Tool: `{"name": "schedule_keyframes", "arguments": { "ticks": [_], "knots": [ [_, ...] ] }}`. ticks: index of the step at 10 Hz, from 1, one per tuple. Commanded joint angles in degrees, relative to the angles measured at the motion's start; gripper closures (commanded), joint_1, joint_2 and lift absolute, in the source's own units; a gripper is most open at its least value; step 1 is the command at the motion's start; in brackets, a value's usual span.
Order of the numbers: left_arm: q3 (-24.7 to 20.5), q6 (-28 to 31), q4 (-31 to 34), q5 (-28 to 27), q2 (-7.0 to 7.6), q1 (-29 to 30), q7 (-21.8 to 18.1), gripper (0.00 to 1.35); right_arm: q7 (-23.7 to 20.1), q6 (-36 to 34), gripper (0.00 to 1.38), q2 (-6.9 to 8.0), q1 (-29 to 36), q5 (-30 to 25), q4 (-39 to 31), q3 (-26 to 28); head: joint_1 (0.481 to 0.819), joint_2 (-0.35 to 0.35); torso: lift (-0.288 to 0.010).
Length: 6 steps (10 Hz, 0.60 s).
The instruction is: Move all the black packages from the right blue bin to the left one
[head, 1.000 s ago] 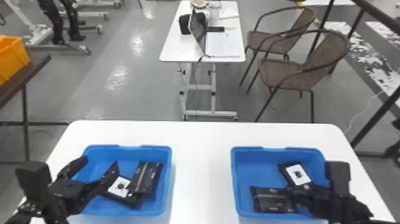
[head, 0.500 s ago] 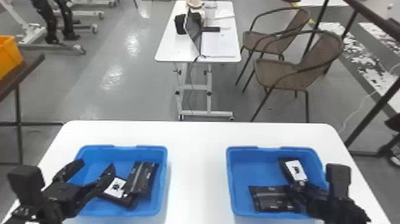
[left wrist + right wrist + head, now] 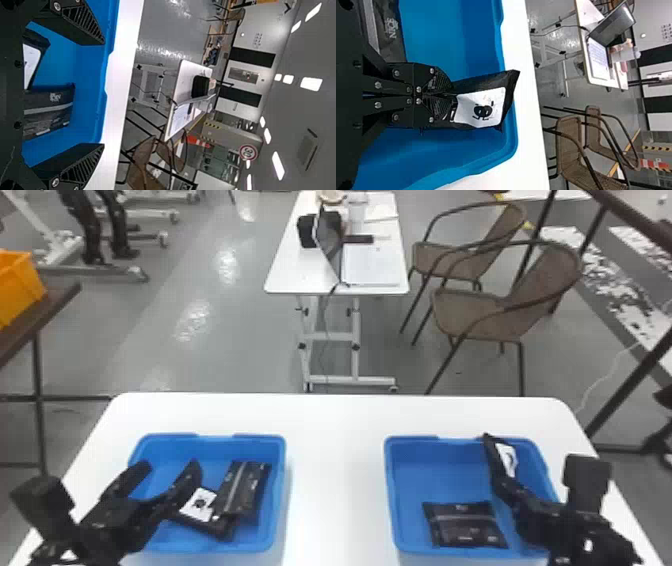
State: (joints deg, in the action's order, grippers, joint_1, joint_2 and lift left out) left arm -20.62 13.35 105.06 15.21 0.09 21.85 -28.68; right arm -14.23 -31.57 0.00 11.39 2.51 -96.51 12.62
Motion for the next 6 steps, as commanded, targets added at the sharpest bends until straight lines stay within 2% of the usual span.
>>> {"name": "schedule_keyframes", "arguments": {
  "ticks": [1,2,4,5,6],
  "knots": [
    [1.1,-2.1,0.1,5.5,-0.24,-0.6,1.1,0.1,-0.3,-0.9,1.29,-0.18,1.3,1.5,-4.0,-1.7,0.695,0.029,-0.043],
    [1.8,-2.6,0.2,7.6,-0.24,-1.3,1.2,0.1,-0.8,-1.6,1.29,-1.23,1.1,3.5,-5.2,-3.7,0.695,0.04,-0.043],
    [3.8,-3.1,1.3,6.9,-0.24,-1.8,2.1,0.1,-2.6,-2.5,1.29,-3.52,-2.3,4.8,-5.3,-9.6,0.695,0.064,-0.043],
    [5.0,-2.5,2.1,6.3,-0.24,-2.1,3.0,0.1,-4.5,-2.6,1.29,-4.13,-5.4,4.8,-3.5,-12.4,0.695,0.089,-0.043],
    [6.1,-0.9,2.6,6.2,0.44,-2.9,3.2,0.1,-6.5,-2.5,1.29,-4.57,-8.8,5.0,-1.0,-15.3,0.695,0.113,-0.043]
  ]
}}
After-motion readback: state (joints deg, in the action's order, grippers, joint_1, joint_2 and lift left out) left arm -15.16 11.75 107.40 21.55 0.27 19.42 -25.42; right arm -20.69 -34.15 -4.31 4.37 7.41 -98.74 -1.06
